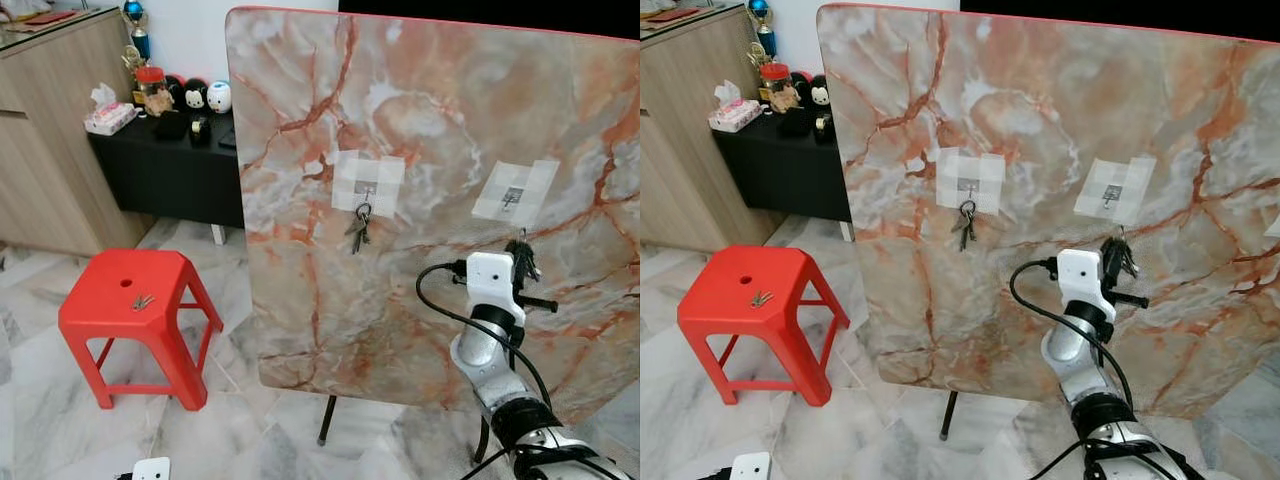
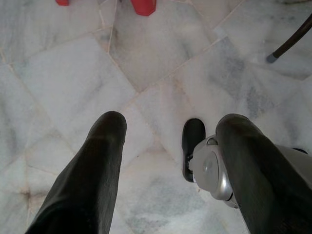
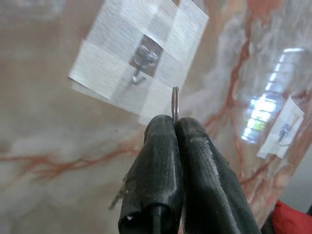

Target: Hang keys on a hook

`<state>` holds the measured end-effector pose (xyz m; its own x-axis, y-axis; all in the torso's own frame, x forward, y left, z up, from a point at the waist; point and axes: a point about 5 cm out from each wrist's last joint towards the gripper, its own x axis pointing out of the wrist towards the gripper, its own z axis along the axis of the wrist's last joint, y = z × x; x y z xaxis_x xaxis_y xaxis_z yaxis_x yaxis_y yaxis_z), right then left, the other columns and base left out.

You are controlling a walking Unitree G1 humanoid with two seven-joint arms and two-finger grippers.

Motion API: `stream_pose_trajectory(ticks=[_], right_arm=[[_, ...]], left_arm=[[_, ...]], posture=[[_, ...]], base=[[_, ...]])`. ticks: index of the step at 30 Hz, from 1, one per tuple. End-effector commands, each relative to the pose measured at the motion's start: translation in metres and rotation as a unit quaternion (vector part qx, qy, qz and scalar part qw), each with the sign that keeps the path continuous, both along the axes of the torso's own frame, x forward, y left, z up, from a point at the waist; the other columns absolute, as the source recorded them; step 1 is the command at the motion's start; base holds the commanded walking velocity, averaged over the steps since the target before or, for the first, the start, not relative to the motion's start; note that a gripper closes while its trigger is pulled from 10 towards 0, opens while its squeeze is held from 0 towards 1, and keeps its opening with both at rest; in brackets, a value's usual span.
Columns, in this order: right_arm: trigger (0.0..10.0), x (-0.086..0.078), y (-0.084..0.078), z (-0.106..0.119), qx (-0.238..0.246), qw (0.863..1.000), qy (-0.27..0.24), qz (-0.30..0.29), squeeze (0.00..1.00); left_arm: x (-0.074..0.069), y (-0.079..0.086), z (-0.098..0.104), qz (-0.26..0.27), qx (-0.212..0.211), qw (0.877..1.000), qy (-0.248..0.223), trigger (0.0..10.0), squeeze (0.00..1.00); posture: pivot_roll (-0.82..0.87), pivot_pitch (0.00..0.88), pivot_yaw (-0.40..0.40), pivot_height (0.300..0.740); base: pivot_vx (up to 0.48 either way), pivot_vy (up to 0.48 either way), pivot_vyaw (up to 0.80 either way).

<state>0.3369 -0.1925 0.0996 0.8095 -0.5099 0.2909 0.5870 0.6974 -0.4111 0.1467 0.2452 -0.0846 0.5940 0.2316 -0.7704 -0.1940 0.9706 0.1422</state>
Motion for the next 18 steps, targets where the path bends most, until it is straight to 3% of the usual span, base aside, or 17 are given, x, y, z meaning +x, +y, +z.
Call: stream_pose_trajectory(ticks=[1, 18], right_arm=[[10.0, 0.006, 0.001, 0.014, -0.023, 0.999, -0.023, 0.003, 0.00], [10.0, 0.014, -0.001, 0.024, -0.053, 0.998, -0.021, -0.018, 0.00]], left_arm=[[-0.002, -0.003, -0.002, -0.005, -0.004, 1.000, 0.009, 10.0, 0.00], [-0.003, -0.003, -0.002, -0.013, -0.002, 1.000, 0.011, 10.0, 0.00]], posture=[[0.17, 0.000, -0.074, 0.740], [0.17, 0.000, -0.075, 0.740]], base=[[0.000, 0.000, 0.00], [0.000, 0.000, 0.00]])
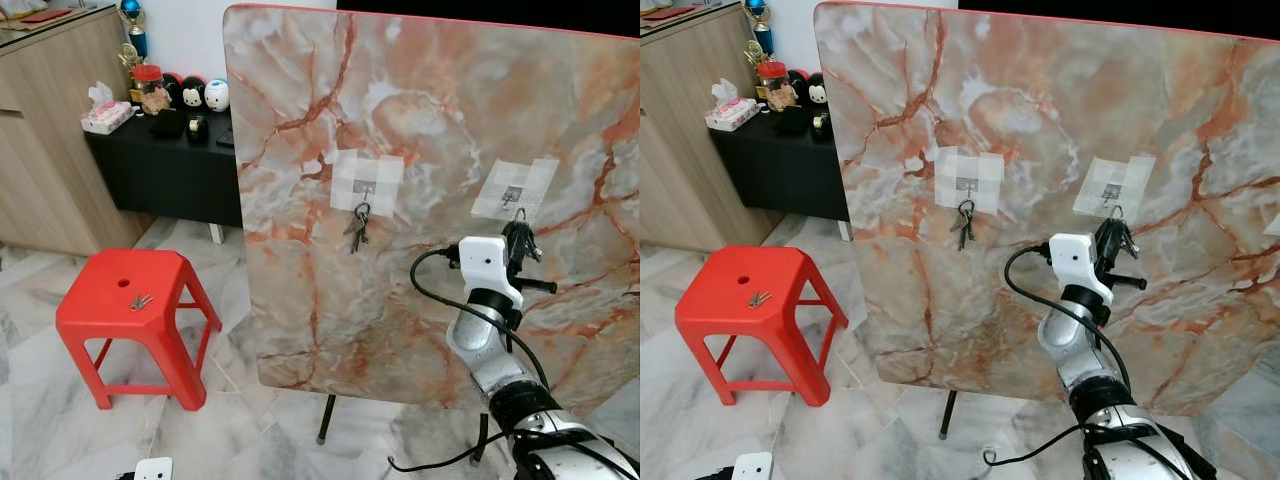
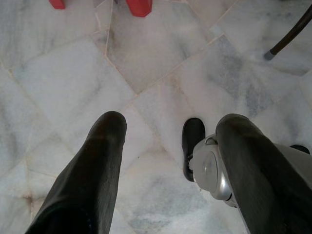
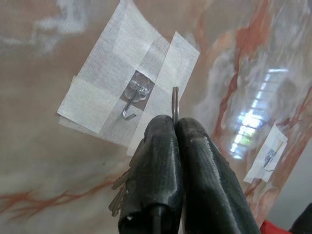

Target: Hang keys on a hook

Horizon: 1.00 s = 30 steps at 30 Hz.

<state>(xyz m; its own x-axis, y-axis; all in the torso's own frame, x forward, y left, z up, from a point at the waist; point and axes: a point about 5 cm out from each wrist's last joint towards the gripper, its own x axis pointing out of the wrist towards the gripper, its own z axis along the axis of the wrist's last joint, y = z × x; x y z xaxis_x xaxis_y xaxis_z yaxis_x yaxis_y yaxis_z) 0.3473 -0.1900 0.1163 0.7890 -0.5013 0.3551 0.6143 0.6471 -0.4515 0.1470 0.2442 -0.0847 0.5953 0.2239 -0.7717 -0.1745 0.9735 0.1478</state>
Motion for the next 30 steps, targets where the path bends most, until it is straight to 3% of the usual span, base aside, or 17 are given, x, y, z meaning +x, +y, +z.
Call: stream_pose_trajectory(ticks=[1, 22, 30], right_arm=[[10.0, 0.0038, -0.0038, 0.0077, -0.011, 1.000, -0.007, -0.007, 0.00], [10.0, 0.0123, -0.0067, 0.0034, -0.036, 0.997, 0.068, -0.006, 0.00], [10.0, 0.0124, -0.0056, 0.0031, -0.038, 0.997, 0.068, -0.006, 0.00]], left_arm=[[-0.0030, -0.0023, -0.0022, -0.003, -0.005, 1.000, 0.009, 10.0, 0.00], [-0.0034, -0.0029, -0.0025, -0.016, -0.006, 1.000, 0.013, 10.0, 0.00], [-0.0031, -0.0019, -0.0021, -0.018, -0.005, 1.000, 0.013, 10.0, 0.00]], posture=[[0.17, 0.000, -0.075, 0.740], [0.17, 0.000, -0.073, 0.740], [0.16, 0.000, -0.070, 0.740]], base=[[0.000, 0.000, 0.00], [0.000, 0.000, 0.00], [0.000, 0.000, 0.00]])
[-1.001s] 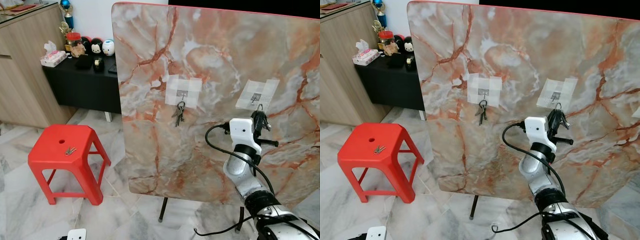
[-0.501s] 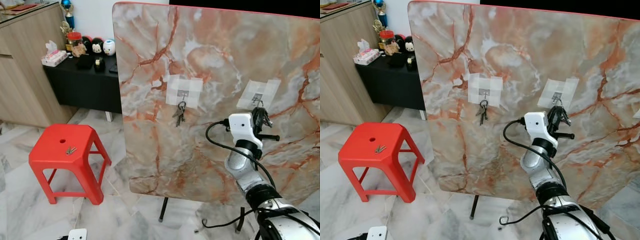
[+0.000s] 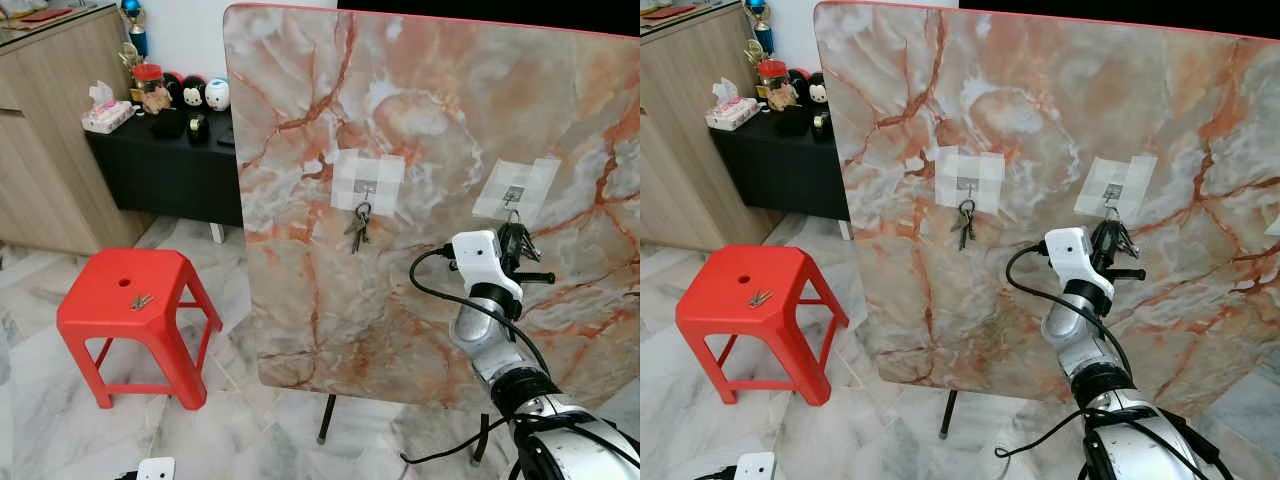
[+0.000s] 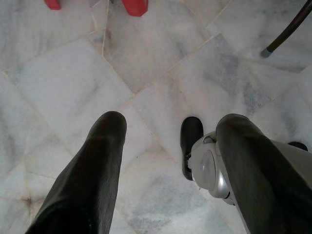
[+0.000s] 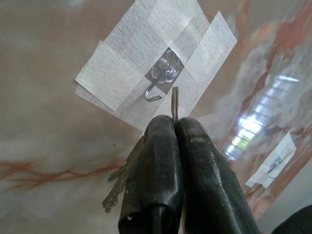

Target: Hang keys on a hook

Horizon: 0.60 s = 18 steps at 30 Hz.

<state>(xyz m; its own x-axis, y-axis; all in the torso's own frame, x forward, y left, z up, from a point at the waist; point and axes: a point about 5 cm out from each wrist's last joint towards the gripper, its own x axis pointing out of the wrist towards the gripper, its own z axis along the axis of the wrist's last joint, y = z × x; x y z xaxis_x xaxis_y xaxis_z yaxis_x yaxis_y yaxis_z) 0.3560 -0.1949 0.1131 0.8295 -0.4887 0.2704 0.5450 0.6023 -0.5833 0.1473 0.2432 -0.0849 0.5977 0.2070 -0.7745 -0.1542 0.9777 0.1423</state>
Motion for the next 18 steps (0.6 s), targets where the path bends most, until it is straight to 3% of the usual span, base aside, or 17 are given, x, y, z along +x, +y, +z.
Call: stream_pose_trajectory(ticks=[1, 18], right_arm=[[10.0, 0.0037, -0.0007, 0.0063, -0.002, 1.000, -0.005, 0.001, 0.00], [10.0, 0.0088, -0.0039, 0.0103, 0.001, 1.000, 0.011, 0.001, 0.00]], left_arm=[[-0.0033, -0.0012, -0.0020, -0.009, -0.002, 1.000, 0.012, 10.0, 0.00], [-0.0027, -0.0014, -0.0018, -0.009, -0.004, 1.000, 0.011, 10.0, 0.00]], posture=[[0.16, 0.000, -0.070, 0.740], [0.17, 0.000, -0.074, 0.740]], base=[[0.000, 0.000, 0.00], [0.000, 0.000, 0.00]])
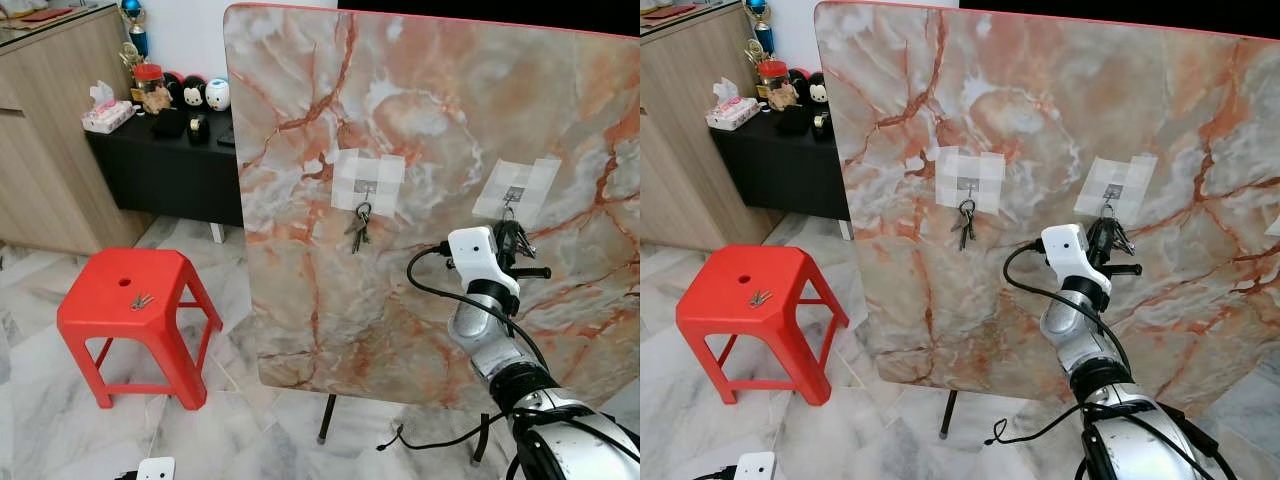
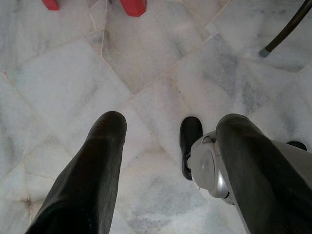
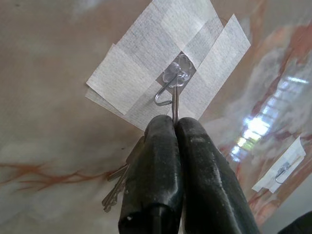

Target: Hang keys on a hook

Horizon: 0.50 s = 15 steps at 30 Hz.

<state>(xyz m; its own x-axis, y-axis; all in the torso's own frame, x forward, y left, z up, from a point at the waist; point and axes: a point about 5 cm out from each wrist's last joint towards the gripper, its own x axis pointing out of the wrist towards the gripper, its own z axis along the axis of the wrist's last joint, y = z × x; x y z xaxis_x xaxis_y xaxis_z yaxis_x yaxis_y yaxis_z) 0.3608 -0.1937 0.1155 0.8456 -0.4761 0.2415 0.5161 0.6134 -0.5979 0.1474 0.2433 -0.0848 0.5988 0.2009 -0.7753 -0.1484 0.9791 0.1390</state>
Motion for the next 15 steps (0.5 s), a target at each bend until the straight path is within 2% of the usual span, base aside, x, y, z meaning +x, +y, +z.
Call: stream_pose_trajectory(ticks=[1, 15], right_arm=[[10.0, 0.0042, -0.0057, 0.0084, 0.000, 1.000, -0.005, -0.008, 0.00], [10.0, 0.0059, -0.0030, 0.0092, 0.000, 1.000, -0.002, 0.002, 0.00]], left_arm=[[-0.0027, -0.0016, -0.0019, -0.006, -0.002, 1.000, 0.011, 10.0, 0.00], [-0.0024, -0.0012, -0.0016, -0.007, -0.002, 1.000, 0.010, 10.0, 0.00]], posture=[[0.17, 0.000, -0.074, 0.740], [0.17, 0.000, -0.074, 0.740]], base=[[0.000, 0.000, 0.00], [0.000, 0.000, 0.00]])
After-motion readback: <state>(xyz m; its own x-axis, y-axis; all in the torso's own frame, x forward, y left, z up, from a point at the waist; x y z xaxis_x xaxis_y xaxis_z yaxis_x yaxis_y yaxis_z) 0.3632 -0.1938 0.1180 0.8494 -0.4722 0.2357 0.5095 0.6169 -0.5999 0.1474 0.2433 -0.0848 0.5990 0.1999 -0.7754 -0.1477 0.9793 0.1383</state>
